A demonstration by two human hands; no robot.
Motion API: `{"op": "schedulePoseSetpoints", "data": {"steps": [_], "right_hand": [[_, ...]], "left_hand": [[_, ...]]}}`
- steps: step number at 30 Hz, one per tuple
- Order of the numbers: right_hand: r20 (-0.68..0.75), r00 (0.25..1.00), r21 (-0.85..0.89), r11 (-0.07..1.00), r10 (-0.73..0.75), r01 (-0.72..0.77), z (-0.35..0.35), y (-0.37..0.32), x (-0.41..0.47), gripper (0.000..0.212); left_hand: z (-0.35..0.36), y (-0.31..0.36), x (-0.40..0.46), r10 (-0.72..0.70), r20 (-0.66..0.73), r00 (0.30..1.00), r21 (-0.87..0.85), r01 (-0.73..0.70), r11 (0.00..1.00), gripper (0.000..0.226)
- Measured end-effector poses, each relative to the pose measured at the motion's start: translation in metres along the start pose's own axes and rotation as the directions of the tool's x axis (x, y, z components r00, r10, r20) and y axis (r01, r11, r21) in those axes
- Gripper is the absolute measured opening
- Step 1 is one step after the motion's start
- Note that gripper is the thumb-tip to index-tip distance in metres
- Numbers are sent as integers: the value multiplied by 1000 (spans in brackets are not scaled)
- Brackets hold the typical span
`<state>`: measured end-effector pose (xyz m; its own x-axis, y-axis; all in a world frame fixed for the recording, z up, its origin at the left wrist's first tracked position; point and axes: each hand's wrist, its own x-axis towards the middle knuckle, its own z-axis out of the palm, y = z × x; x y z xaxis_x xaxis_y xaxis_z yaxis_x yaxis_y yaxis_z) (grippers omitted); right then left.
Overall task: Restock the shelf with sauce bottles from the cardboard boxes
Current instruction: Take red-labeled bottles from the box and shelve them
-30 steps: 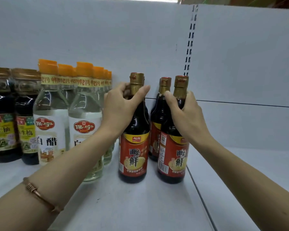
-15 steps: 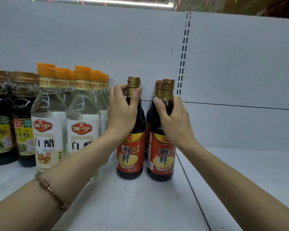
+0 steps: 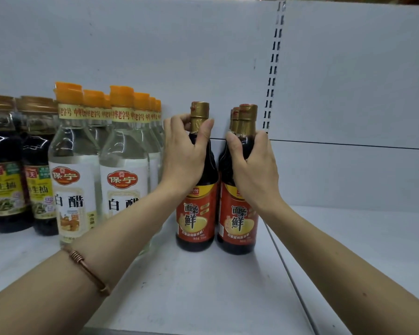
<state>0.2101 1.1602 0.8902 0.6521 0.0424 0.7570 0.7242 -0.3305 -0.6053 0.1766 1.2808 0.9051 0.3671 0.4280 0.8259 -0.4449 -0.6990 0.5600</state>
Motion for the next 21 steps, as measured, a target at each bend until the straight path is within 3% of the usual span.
{"op": "schedulePoseSetpoints", "data": {"steps": [12,18,21], "right_hand": [[26,999,-73,997,34,-32,-5,-10,-3,34],[253,964,46,995,77,-91,-33,-17,-9,81],[332,942,55,995,57,-80,-61,-22,-21,91]], "left_hand": [[-6,6,-4,-6,33,999,-27,7,1000,51],[-29,27,-33,-130,206,970,167,96,981,58],[-39,49,-50,-202,188,961,251,152,956,62]]}}
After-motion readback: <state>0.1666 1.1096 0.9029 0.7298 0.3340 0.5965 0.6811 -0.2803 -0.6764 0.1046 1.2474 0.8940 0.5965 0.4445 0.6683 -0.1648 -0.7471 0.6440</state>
